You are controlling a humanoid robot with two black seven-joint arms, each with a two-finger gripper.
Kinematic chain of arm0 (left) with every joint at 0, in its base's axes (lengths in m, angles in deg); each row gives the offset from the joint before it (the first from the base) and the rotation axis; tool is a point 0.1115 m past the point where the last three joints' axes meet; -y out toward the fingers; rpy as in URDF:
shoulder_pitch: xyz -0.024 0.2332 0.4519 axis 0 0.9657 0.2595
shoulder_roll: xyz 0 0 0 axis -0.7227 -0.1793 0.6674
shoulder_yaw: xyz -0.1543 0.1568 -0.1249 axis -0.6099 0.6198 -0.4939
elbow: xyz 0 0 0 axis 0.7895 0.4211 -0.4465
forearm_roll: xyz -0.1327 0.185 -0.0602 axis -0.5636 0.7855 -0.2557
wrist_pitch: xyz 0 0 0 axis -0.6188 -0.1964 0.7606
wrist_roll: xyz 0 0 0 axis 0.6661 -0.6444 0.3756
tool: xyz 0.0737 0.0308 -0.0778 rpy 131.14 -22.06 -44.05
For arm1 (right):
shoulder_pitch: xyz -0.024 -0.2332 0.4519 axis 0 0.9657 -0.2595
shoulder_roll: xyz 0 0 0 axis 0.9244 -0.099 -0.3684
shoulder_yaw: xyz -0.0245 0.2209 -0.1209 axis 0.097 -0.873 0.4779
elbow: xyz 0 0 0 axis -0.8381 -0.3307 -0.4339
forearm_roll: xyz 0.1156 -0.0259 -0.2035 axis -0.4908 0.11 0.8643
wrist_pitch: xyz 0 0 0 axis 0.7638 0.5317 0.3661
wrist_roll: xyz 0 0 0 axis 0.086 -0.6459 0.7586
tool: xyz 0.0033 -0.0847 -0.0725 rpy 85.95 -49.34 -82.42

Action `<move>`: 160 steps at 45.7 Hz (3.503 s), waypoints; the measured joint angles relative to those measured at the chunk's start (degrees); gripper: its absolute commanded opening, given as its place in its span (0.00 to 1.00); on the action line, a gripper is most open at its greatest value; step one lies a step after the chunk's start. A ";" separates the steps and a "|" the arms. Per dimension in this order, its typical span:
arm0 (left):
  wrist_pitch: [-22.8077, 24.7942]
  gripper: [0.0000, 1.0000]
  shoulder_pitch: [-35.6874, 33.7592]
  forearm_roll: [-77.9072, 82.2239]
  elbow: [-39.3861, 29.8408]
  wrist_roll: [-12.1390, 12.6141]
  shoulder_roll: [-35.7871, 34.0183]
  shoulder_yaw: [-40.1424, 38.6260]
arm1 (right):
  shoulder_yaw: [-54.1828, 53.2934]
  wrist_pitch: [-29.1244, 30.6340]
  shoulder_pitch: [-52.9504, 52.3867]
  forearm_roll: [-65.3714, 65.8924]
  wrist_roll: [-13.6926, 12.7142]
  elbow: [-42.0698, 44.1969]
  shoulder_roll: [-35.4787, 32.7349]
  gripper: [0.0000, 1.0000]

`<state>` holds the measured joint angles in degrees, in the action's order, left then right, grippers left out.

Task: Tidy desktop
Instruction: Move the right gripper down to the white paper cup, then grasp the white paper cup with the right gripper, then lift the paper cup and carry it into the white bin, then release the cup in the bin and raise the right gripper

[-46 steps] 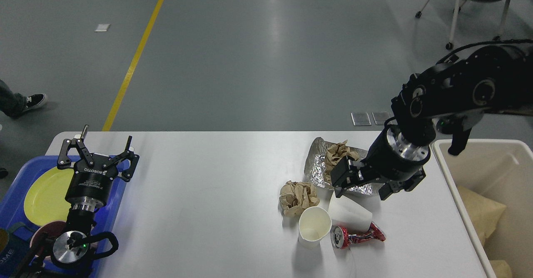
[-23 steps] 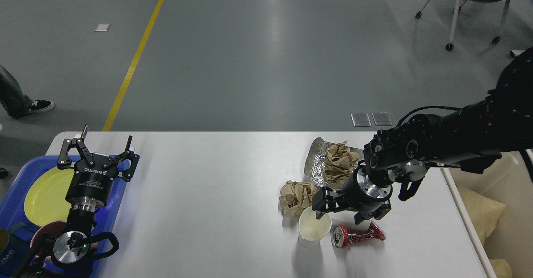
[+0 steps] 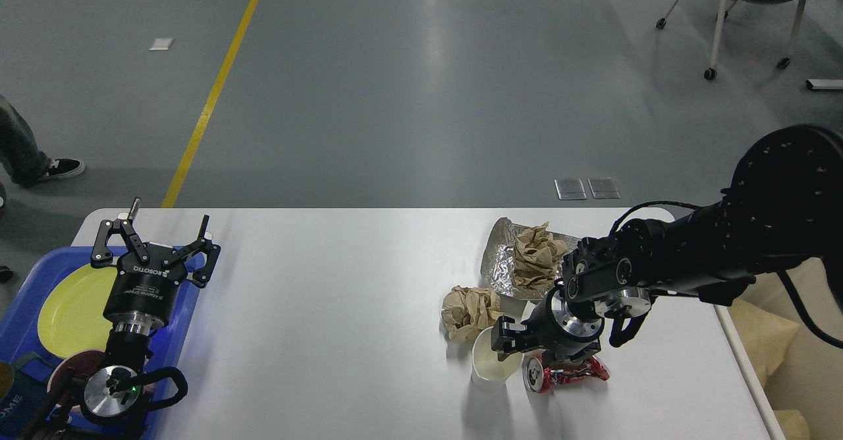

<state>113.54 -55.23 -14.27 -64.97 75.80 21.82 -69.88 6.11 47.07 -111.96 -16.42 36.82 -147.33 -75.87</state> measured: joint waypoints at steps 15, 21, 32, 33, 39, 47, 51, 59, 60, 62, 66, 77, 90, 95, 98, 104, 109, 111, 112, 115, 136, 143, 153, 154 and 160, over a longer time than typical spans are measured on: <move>0.00 0.96 0.00 0.00 0.00 0.00 0.00 0.00 | -0.48 -0.30 0.73 -0.09 0.08 -0.24 0.07 0.00; 0.00 0.96 0.00 0.00 0.00 0.00 0.00 0.00 | -0.77 -0.33 0.75 -0.38 0.09 -0.28 0.07 0.00; 0.00 0.96 0.00 0.00 0.00 0.00 0.00 0.00 | -0.79 0.49 0.48 -1.40 0.08 -0.72 -0.09 0.00; 0.00 0.96 0.00 0.00 0.00 0.00 0.00 0.00 | -0.79 0.49 0.44 -1.42 0.06 -0.74 -0.09 0.00; 0.00 0.96 0.00 0.00 0.00 0.00 0.00 0.00 | -0.82 0.82 -0.38 -1.48 0.01 -0.97 -0.33 0.00; 0.00 0.96 0.00 -0.01 0.00 0.00 0.00 0.00 | -0.09 6.72 -5.53 -1.44 0.00 -3.40 -2.49 0.00; 0.00 0.96 0.00 -0.01 0.00 0.00 0.00 0.00 | 1.12 9.67 -11.06 -1.15 0.00 -6.60 -4.72 0.00; 0.00 0.96 -0.01 0.00 0.00 0.00 0.00 0.00 | 5.62 16.09 -25.70 -0.59 -0.19 -13.37 -5.84 0.00; 0.00 0.96 -0.01 -0.01 0.00 0.00 0.00 0.00 | 6.15 17.19 -27.72 -0.57 -0.32 -14.02 -5.93 0.00; 0.00 0.96 -0.01 0.00 0.00 0.00 0.00 0.00 | 6.99 19.13 -31.11 -0.54 -0.57 -15.07 -6.05 0.00; 0.00 0.96 -0.01 0.00 0.00 0.00 0.00 0.00 | 8.55 22.86 -38.86 -0.53 -0.88 -17.59 -6.47 0.00; 0.00 0.96 -0.01 -0.01 0.00 0.00 0.00 0.00 | 10.04 28.73 -55.59 -0.68 -1.05 -23.25 -9.14 0.00; 0.00 0.96 -0.01 0.00 0.00 0.00 0.00 0.00 | 14.39 28.23 -54.30 -0.73 -1.07 -22.53 -10.41 0.00; 0.00 0.96 -0.01 0.00 0.00 0.00 0.00 0.00 | 18.75 27.96 -52.58 -0.73 -1.04 -19.99 -12.07 0.00; 0.00 0.96 -0.01 0.00 0.00 0.00 0.00 0.00 | 21.71 27.56 -50.91 -0.64 -1.04 -17.69 -14.52 0.00; 0.00 0.96 -0.01 0.00 0.00 0.00 0.00 0.00 | 26.91 26.91 -44.48 -0.21 -1.06 -10.40 -20.79 0.00; 0.00 0.96 -0.01 -0.01 0.00 0.00 0.00 0.00 | 28.86 26.80 -36.34 0.07 -1.03 -2.20 -25.99 0.00; 0.00 0.96 -0.01 0.00 0.00 0.00 0.00 0.00 | 28.94 26.69 -32.38 0.36 -1.05 1.85 -28.29 0.00; 0.00 0.96 -0.01 -0.01 0.00 0.00 0.00 0.00 | 28.83 26.60 -30.53 0.45 -1.03 3.70 -29.32 0.00; 0.00 0.96 -0.01 -0.01 0.00 0.00 0.00 0.00 | 28.07 26.09 -24.49 0.65 -0.99 9.73 -32.51 0.00; 0.00 0.97 0.00 -0.01 0.00 -0.03 0.00 0.00 | 4.77 5.24 22.91 -0.55 -1.00 39.74 -40.03 0.00; 0.00 0.96 0.00 -0.01 0.00 -0.06 0.00 0.00 | -3.70 -7.59 36.52 -0.62 -1.20 44.93 -37.11 0.00; 0.00 0.96 0.00 -0.01 0.00 -0.05 0.00 0.00 | -13.59 -15.84 54.17 -2.69 -1.62 61.55 -26.90 0.00; 0.00 0.97 -0.01 -0.01 0.00 -0.05 0.00 0.00 | -14.14 -16.11 55.41 -2.85 -1.64 63.01 -25.84 0.00; 0.00 0.96 0.00 -0.01 0.00 -0.01 0.00 0.00 | -15.77 -17.36 59.89 -3.22 -1.74 68.61 -21.50 0.00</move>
<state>113.53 -55.23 -14.27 -64.97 75.80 21.82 -69.88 -9.65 29.71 -52.06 -19.64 35.08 -78.72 -97.36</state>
